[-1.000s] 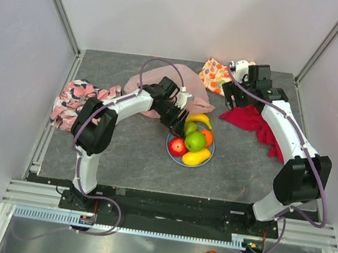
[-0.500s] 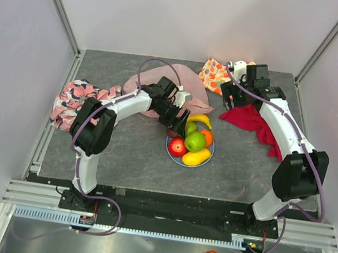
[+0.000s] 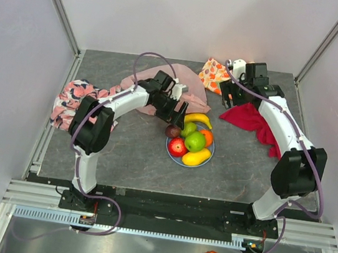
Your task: Take the fake fruits out of the plastic bag
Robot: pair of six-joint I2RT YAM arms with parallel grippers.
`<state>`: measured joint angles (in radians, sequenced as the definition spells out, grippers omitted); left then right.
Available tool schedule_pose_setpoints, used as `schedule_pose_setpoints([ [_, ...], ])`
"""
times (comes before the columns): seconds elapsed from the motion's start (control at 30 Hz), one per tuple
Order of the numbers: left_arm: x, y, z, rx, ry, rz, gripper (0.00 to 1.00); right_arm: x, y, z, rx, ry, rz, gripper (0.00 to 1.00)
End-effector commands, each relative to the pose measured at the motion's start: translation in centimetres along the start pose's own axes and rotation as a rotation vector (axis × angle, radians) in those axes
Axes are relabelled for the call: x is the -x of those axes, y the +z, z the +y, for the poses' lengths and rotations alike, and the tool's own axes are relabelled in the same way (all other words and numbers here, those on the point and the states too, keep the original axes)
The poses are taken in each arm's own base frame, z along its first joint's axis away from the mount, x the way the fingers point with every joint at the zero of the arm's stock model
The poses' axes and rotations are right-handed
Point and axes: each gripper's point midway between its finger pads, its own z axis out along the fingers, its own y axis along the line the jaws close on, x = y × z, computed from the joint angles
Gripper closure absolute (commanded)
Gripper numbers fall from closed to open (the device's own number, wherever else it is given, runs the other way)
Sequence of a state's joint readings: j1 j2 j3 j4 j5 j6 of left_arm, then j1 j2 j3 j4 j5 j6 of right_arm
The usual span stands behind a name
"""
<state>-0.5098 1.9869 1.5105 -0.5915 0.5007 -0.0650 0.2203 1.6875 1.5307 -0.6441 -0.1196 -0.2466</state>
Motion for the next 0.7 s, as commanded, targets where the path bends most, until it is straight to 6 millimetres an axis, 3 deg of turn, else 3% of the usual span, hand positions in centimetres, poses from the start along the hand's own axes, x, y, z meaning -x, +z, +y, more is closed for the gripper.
schedule_pose_setpoints([
  [0.0, 2.2, -1.1, 0.3, 0.008, -0.031, -0.059, 0.03, 2.4, -0.3, -0.2, -0.002, 0.004, -0.062, 0.2],
  [0.13, 3.2, -2.4, 0.2, 0.011, -0.026, -0.097, 0.03, 2.5, -0.1, -0.4, -0.004, 0.002, -0.063, 0.2],
  [0.23, 4.6, -4.5, 0.9, 0.039, -0.011, -0.148, 0.05, 2.6, 0.3, -1.0, -0.031, -0.008, -0.055, 0.21],
  [0.33, 4.6, -6.8, 1.5, 0.035, -0.016, -0.167, 0.1, 2.3, 0.5, -0.9, 0.011, -0.011, -0.044, 0.25],
  [0.4, 3.9, -7.8, 0.7, -0.027, -0.015, -0.164, 0.13, 1.0, 1.1, 1.1, 0.144, -0.075, -0.014, 0.3],
  [0.47, 3.4, -8.4, 0.0, -0.094, -0.013, -0.158, 0.21, -0.4, 2.3, 2.1, 0.203, -0.077, 0.031, 0.37],
  [0.5, 2.8, -8.4, -0.1, -0.105, -0.025, -0.139, 0.25, -1.7, 3.9, 2.4, 0.237, -0.074, 0.074, 0.39],
  [0.53, 2.5, -8.4, -0.5, -0.131, -0.019, -0.131, 0.35, -1.6, 4.6, 2.8, 0.264, -0.082, 0.078, 0.41],
  [0.67, 1.1, -8.1, -1.4, -0.192, -0.024, -0.101, 0.55, -3.4, 8.7, 4.4, 0.39, -0.043, 0.138, 0.36],
])
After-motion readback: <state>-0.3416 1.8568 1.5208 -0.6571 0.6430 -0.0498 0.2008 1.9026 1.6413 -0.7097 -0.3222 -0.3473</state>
